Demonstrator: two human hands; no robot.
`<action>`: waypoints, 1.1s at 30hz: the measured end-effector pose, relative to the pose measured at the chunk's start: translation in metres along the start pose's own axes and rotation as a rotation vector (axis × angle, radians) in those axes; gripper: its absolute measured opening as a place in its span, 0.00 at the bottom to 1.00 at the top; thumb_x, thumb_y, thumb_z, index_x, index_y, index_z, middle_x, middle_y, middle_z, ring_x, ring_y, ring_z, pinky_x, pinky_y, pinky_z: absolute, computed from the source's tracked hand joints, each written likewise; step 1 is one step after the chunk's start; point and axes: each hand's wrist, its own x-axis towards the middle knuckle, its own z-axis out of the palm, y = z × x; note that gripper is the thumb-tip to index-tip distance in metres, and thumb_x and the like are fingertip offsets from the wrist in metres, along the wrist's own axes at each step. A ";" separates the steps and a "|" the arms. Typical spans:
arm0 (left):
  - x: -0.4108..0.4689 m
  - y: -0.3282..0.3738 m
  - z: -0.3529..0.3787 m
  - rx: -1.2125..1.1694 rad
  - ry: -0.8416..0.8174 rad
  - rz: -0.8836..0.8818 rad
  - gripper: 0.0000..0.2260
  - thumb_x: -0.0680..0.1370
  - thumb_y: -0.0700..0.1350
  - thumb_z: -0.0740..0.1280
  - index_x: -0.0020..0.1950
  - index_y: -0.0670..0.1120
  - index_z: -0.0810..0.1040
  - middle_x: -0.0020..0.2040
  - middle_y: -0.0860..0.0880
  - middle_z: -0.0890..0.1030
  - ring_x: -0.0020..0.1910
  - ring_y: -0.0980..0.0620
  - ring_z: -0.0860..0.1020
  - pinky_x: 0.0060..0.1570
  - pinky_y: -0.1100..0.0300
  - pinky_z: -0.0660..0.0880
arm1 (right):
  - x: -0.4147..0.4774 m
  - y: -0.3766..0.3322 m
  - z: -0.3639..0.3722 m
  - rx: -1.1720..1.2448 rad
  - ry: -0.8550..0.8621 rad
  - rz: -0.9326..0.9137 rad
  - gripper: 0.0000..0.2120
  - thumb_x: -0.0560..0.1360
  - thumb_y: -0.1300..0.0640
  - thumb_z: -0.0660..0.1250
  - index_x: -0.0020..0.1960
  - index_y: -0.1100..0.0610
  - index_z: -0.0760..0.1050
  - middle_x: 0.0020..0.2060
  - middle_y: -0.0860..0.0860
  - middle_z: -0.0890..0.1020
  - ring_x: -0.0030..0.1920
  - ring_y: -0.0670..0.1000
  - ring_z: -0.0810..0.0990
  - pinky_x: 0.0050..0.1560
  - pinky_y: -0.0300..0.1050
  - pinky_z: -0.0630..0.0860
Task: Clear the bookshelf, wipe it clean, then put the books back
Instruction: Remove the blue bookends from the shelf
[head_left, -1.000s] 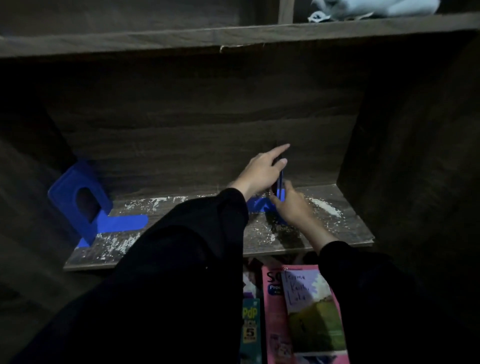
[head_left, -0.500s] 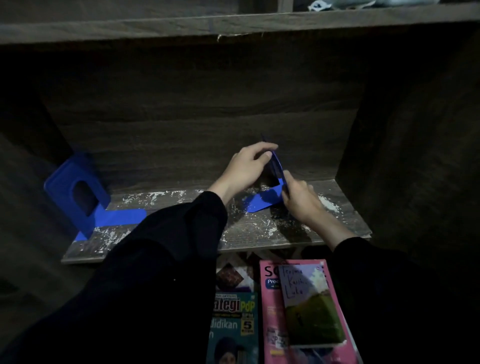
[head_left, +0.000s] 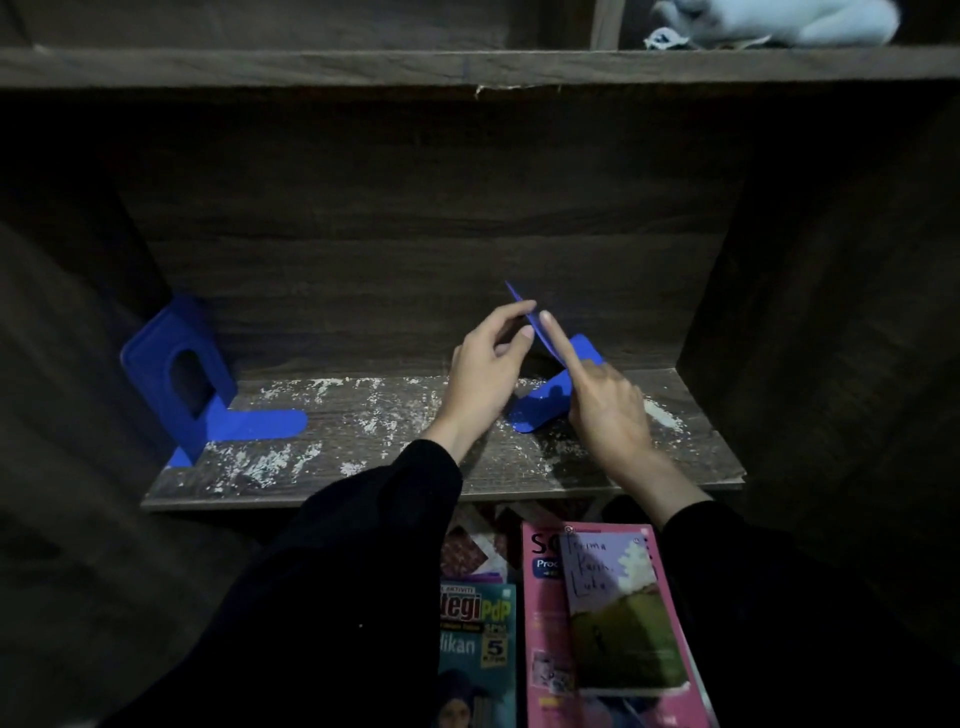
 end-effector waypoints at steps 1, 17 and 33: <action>-0.002 0.000 -0.001 -0.005 0.018 -0.001 0.11 0.80 0.45 0.64 0.56 0.61 0.78 0.59 0.53 0.80 0.58 0.58 0.78 0.60 0.47 0.76 | -0.001 -0.001 0.002 -0.010 0.028 -0.016 0.48 0.69 0.73 0.63 0.76 0.44 0.41 0.37 0.57 0.77 0.38 0.61 0.78 0.32 0.53 0.72; -0.014 0.001 -0.014 -0.142 0.078 -0.070 0.10 0.77 0.41 0.68 0.54 0.54 0.79 0.59 0.48 0.81 0.62 0.51 0.77 0.62 0.47 0.74 | 0.004 -0.008 0.004 -0.147 0.095 -0.070 0.51 0.64 0.72 0.69 0.76 0.40 0.52 0.37 0.57 0.76 0.38 0.60 0.76 0.24 0.44 0.62; -0.082 0.044 -0.071 -0.023 0.089 0.093 0.24 0.79 0.53 0.65 0.73 0.65 0.61 0.67 0.64 0.70 0.69 0.63 0.67 0.66 0.60 0.68 | -0.052 -0.100 -0.026 0.844 0.023 0.062 0.32 0.74 0.67 0.65 0.74 0.49 0.62 0.41 0.51 0.83 0.27 0.47 0.76 0.33 0.44 0.75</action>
